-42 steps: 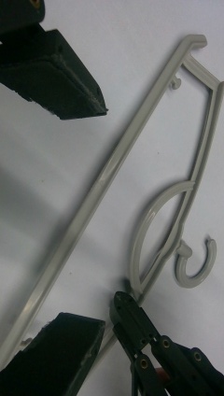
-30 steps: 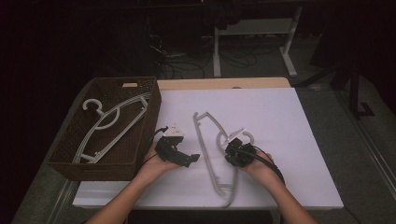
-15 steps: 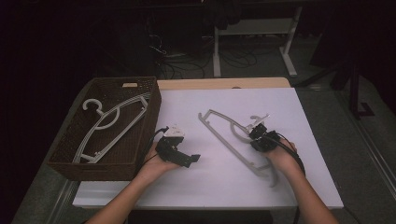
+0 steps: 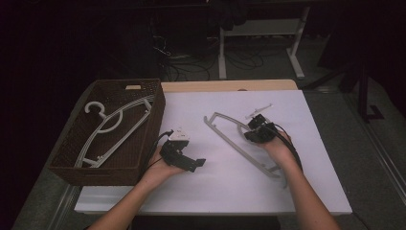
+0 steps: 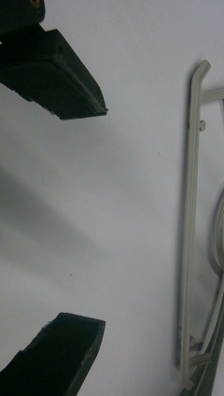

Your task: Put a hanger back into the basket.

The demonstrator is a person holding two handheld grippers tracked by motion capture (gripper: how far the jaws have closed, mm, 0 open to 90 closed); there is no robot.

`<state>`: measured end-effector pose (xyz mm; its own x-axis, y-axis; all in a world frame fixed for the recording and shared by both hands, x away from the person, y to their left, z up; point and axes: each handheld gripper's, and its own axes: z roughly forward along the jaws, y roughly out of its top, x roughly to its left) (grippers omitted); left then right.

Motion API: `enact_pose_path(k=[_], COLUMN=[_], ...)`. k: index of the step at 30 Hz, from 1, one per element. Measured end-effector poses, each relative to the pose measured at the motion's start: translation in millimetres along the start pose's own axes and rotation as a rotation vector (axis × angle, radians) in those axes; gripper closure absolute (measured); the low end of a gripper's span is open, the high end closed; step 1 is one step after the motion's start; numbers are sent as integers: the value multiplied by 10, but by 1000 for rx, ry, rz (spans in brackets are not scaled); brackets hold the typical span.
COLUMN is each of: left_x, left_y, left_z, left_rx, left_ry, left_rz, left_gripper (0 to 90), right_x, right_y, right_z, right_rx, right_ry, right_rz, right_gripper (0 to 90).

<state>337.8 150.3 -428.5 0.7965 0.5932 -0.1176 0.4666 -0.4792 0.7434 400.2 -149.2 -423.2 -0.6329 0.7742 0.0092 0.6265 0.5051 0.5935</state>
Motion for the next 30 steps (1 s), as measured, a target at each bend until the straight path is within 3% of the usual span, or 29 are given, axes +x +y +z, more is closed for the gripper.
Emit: enact_pose_path(k=[6,13,21,30], left_x=[9,6,8,7], left_y=[2,-1,-3,-2], left_z=[-11,-12,-14,-6], left_rx=[-3,-5,-4,1], left_ry=[0,0,-2,-2], left_rz=[2,-1,-2,2], left_gripper=[7,7,7,7], right_x=[93,132,151,205], right_y=[390,658,751,738], right_z=[279,589,759,827], right_rx=[-4,19,33,47], right_ry=[30,59,79,112], right_rz=[-30,-42,-34,-44], right_gripper=[893,893,893,894])
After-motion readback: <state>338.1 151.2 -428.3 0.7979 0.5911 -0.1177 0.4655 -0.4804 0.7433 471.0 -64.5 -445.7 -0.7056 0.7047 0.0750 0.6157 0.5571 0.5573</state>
